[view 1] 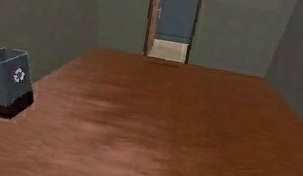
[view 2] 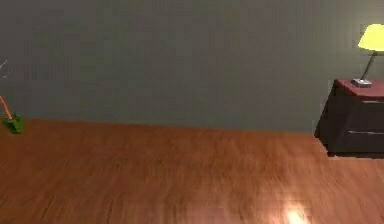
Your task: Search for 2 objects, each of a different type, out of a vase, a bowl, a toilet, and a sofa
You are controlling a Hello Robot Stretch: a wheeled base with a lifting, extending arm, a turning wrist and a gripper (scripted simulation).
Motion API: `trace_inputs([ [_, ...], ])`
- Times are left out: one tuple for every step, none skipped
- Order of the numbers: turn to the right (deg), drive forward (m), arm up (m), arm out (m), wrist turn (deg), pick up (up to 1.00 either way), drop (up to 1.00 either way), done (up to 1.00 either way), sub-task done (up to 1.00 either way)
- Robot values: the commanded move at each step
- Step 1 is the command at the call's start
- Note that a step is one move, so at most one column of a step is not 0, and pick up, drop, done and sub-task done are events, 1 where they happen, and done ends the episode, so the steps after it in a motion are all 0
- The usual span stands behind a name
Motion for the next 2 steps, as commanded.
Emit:
trace_inputs([
  [0.0, 1.0, 0.0, 0.0, 0.0, 0.0, 0.0, 0.0, 0.0],
  [3.0, 0.0, 0.0, 0.0, 0.0, 0.0, 0.0, 0.0, 0.0],
])
